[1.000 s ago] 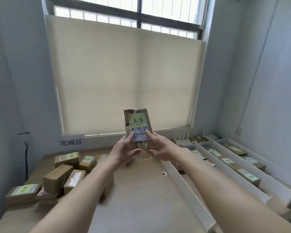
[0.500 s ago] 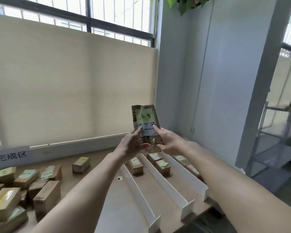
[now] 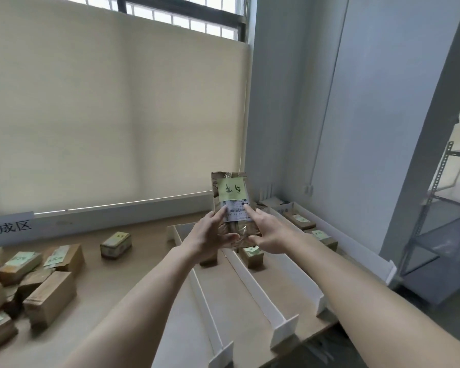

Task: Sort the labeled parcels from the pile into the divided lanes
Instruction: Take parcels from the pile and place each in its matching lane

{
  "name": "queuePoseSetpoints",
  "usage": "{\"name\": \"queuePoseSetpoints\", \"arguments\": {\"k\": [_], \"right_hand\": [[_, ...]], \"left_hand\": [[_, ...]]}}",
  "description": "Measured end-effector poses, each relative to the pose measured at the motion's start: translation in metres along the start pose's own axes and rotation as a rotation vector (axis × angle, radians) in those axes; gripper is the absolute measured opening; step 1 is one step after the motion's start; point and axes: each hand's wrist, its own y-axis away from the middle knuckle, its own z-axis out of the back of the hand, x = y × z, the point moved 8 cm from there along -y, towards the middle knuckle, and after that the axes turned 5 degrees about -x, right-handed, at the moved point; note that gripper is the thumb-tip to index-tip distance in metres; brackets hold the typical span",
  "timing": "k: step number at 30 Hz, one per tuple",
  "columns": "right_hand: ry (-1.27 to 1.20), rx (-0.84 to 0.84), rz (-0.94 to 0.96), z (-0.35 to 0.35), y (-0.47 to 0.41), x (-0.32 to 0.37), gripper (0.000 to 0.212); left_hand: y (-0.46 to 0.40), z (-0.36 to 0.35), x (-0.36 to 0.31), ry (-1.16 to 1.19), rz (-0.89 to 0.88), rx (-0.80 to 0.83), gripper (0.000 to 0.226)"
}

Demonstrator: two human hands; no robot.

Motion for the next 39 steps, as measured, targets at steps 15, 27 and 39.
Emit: {"name": "queuePoseSetpoints", "arguments": {"k": [15,27,39], "right_hand": [[-0.103,0.281,0.038,-0.213,-0.172,-0.124,0.097],[-0.255,0.508,0.064,-0.427,-0.221,-0.204,0.095],[-0.32,0.623,0.105,-0.554,-0.242,-0.259,0.097]], "left_hand": [[-0.099,-0.195,0.192,0.101,0.234,0.105,0.092],[-0.08,-0.362,0.331,0.227,0.474,0.21,0.092],[-0.072,-0.472,0.409,0.172,0.615,0.242,0.093]]}}
